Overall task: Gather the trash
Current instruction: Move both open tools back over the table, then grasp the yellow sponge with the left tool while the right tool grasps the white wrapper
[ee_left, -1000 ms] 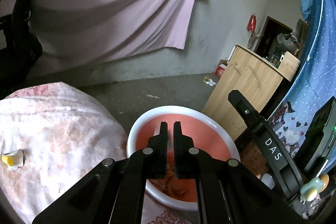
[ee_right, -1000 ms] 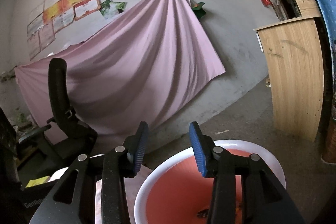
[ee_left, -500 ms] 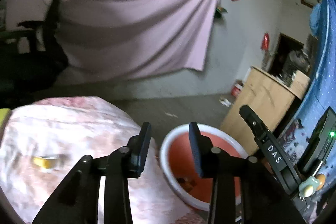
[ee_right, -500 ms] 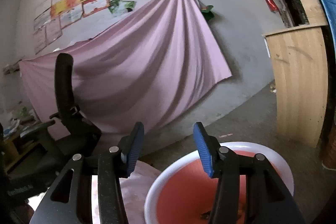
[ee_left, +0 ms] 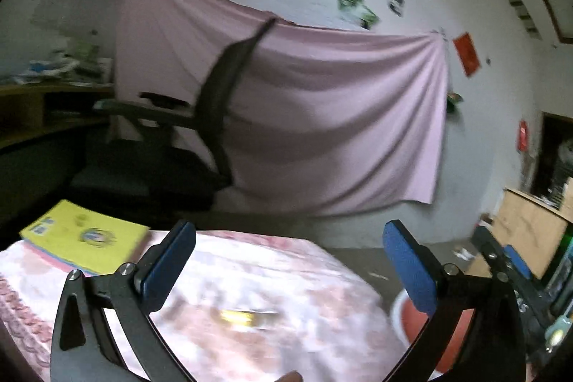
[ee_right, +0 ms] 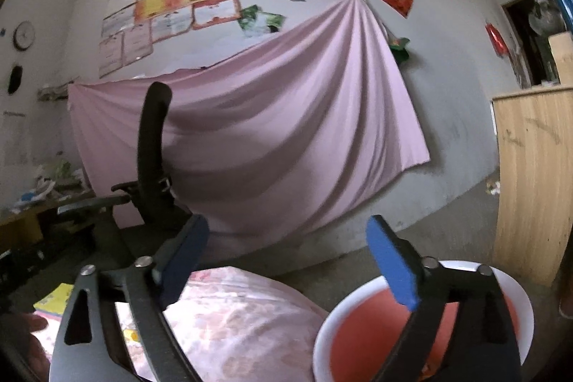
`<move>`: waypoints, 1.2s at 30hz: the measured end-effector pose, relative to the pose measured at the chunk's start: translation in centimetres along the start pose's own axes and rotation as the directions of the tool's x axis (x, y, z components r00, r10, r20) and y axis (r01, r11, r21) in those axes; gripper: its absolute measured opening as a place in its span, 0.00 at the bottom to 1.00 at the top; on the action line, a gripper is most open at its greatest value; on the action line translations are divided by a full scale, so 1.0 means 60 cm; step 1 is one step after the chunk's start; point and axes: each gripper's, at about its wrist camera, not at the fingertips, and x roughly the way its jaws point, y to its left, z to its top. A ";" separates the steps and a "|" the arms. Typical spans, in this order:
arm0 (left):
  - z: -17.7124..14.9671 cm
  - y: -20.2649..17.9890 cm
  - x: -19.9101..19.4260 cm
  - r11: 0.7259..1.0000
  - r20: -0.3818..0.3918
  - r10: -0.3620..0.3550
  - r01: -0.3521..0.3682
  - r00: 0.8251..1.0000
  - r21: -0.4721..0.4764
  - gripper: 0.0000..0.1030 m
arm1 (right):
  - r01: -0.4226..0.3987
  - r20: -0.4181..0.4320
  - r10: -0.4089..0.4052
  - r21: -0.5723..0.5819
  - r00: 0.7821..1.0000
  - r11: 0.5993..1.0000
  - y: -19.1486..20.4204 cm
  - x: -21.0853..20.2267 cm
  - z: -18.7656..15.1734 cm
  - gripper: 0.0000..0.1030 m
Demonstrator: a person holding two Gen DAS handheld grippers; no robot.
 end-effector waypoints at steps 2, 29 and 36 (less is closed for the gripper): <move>-0.003 0.029 -0.009 0.999 0.021 0.039 -0.039 0.999 -0.015 0.99 | -0.014 0.015 0.015 -0.023 1.000 1.000 0.019 -0.001 -0.003 1.00; -0.054 0.142 0.058 0.993 -0.256 0.117 -0.107 0.960 0.054 0.99 | -0.307 -0.406 0.242 -0.103 0.881 0.946 0.145 0.123 -0.087 0.81; -0.083 0.118 0.102 0.999 -0.425 0.001 0.018 0.905 0.042 0.87 | -0.336 -0.577 0.261 -0.026 0.774 0.941 0.142 0.165 -0.115 0.58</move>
